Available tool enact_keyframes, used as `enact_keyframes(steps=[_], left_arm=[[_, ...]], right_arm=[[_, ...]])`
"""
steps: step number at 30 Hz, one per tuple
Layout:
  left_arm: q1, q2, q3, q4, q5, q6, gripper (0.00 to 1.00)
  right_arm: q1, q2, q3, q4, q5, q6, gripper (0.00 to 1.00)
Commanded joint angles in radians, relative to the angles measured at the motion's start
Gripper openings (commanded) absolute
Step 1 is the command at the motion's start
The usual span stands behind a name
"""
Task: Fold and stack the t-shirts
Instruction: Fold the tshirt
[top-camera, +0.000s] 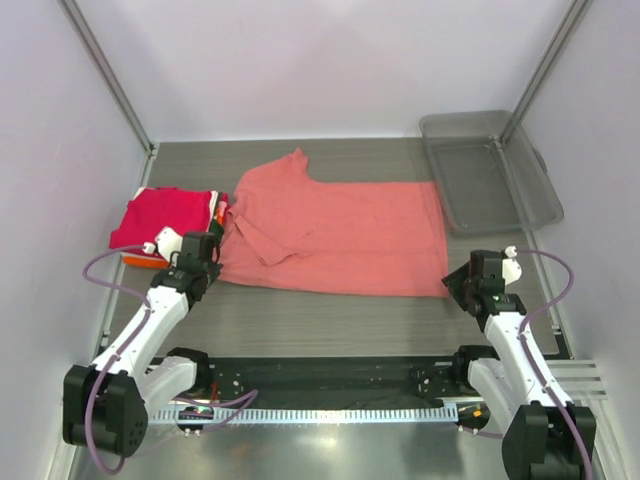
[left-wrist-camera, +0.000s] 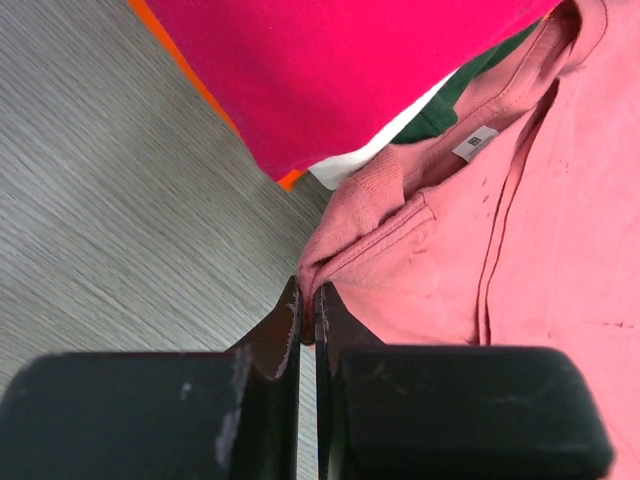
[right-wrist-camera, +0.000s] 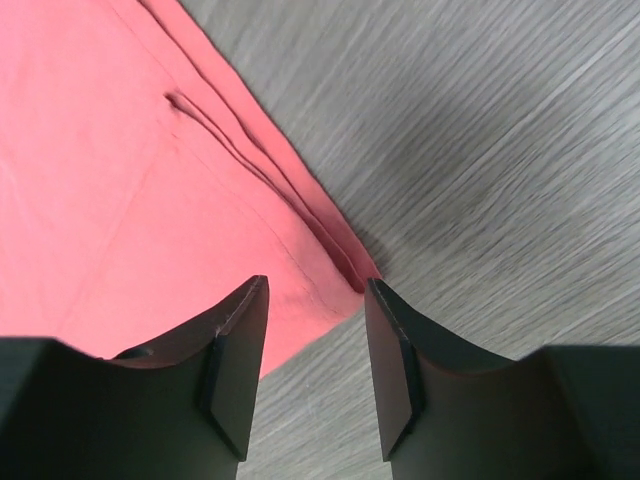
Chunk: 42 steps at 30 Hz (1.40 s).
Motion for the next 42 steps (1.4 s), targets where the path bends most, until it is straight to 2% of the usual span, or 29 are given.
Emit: enact_keyframes(steps=[1, 7, 13, 15, 16, 19, 20, 26, 30, 36, 39, 42], left_arm=[[0.013, -0.001, -0.006, -0.006, -0.025, 0.008, 0.0], [0.016, 0.002, -0.016, 0.013, -0.019, 0.008, 0.0], [0.016, 0.02, -0.022, 0.028, -0.009, 0.01, 0.0], [0.016, 0.025, -0.026, 0.039, -0.003, 0.01, 0.0], [0.016, 0.029, -0.031, 0.043, 0.0, 0.01, 0.0], [0.018, 0.037, -0.037, 0.051, 0.007, 0.01, 0.0], [0.016, 0.041, -0.04, 0.052, 0.007, 0.01, 0.0], [0.018, 0.038, -0.048, 0.054, 0.021, 0.008, 0.0], [0.018, 0.034, 0.003, 0.019, 0.024, 0.013, 0.0], [0.03, 0.049, 0.309, -0.196, 0.015, 0.076, 0.0], [0.028, 0.003, 0.363, -0.254, 0.018, 0.106, 0.0], [0.028, -0.061, 0.298, -0.279, 0.008, 0.117, 0.0]], right_arm=[[0.018, 0.041, 0.01, 0.015, -0.042, 0.0, 0.48], [0.044, 0.085, -0.022, 0.06, -0.029, 0.042, 0.48], [0.078, 0.116, -0.03, 0.091, 0.047, 0.065, 0.42], [0.078, 0.144, -0.03, 0.107, 0.07, 0.063, 0.37], [0.078, 0.156, -0.029, 0.114, 0.069, 0.065, 0.35], [0.078, 0.185, -0.036, 0.138, 0.049, 0.068, 0.16], [0.08, 0.182, -0.038, 0.138, 0.047, 0.069, 0.02], [0.078, 0.035, -0.001, 0.052, 0.115, 0.059, 0.01], [0.08, 0.023, 0.112, 0.022, 0.106, 0.034, 0.01], [0.08, 0.076, 0.359, -0.076, 0.118, -0.012, 0.01], [0.078, 0.038, 0.372, -0.106, 0.13, -0.011, 0.01], [0.078, -0.005, 0.311, -0.152, 0.141, -0.004, 0.01]])
